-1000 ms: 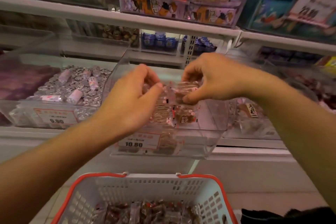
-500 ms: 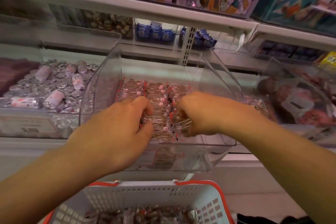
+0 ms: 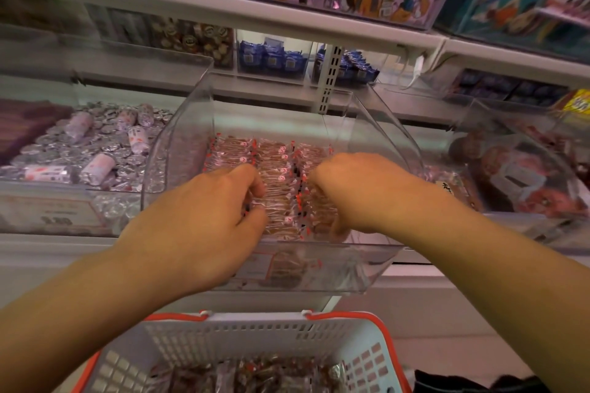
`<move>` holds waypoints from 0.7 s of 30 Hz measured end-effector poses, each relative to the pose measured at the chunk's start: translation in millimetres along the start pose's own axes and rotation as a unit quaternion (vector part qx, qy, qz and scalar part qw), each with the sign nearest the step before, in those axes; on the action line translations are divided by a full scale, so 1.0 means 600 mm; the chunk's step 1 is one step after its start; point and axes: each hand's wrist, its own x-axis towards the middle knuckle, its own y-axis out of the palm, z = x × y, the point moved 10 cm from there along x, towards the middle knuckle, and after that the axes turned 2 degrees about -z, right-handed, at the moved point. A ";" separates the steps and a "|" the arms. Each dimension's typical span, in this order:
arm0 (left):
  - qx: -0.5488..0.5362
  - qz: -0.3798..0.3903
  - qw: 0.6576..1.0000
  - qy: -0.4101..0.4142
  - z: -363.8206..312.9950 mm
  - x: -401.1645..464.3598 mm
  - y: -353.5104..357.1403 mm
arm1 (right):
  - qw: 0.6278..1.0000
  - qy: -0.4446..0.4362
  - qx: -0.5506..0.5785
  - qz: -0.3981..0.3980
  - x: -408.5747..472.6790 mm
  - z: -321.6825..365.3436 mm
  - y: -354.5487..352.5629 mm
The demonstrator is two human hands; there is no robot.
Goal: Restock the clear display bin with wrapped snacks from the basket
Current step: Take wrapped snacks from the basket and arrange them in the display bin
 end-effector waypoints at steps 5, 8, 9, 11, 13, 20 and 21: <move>0.000 -0.004 1.000 0.007 -0.001 0.003 0.003 | 1.000 0.006 0.018 0.010 -0.003 -0.007 0.009; -0.006 -0.014 1.000 0.011 -0.002 0.002 0.000 | 1.000 0.011 0.025 0.000 -0.001 -0.002 0.007; -0.012 -0.021 1.000 0.014 -0.003 0.002 -0.003 | 0.999 0.013 0.034 0.001 -0.001 -0.002 0.005; -0.031 -0.050 0.998 0.026 -0.011 0.000 -0.013 | 0.997 0.020 0.074 0.015 -0.004 -0.004 -0.004; -0.065 -0.108 0.991 0.053 -0.026 -0.011 -0.038 | 0.994 0.008 0.108 -0.005 -0.012 0.000 -0.031; 0.066 -0.233 0.908 0.342 -0.105 -0.158 -0.081 | 0.949 -0.119 0.270 -0.108 -0.142 0.069 -0.124; 0.079 -0.208 0.904 0.365 -0.102 -0.176 -0.061 | 0.938 -0.161 0.305 -0.039 -0.164 0.098 -0.099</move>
